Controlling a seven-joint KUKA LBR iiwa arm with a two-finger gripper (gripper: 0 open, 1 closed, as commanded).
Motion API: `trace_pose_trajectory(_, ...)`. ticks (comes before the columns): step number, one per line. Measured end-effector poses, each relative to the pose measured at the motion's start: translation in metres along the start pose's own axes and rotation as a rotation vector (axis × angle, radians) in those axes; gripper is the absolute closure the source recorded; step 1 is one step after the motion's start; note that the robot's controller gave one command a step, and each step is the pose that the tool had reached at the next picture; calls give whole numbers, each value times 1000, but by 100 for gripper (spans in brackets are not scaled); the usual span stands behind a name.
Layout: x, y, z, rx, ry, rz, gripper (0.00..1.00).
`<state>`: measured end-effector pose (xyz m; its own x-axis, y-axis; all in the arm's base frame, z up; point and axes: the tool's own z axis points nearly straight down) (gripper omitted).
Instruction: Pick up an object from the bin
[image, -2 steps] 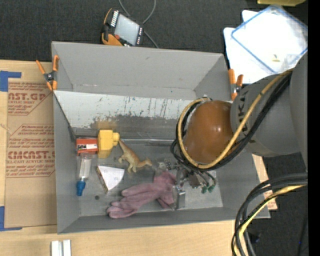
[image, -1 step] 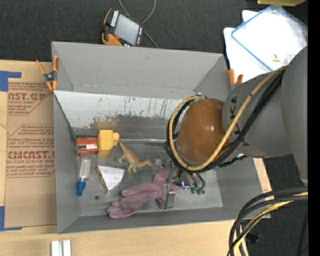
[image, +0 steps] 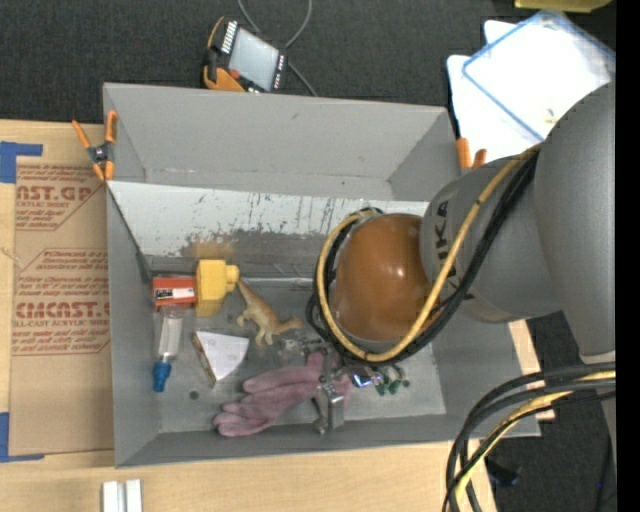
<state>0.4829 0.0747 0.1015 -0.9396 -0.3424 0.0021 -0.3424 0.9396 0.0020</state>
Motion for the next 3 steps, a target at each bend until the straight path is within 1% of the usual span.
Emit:
trace_pose_trajectory(1,-6,13,30,6,-27,174,0)
trace_pose_trajectory(2,-12,30,32,0,-2,-65,100)
trace_pose_trajectory(3,-12,30,31,0,-2,-65,100)
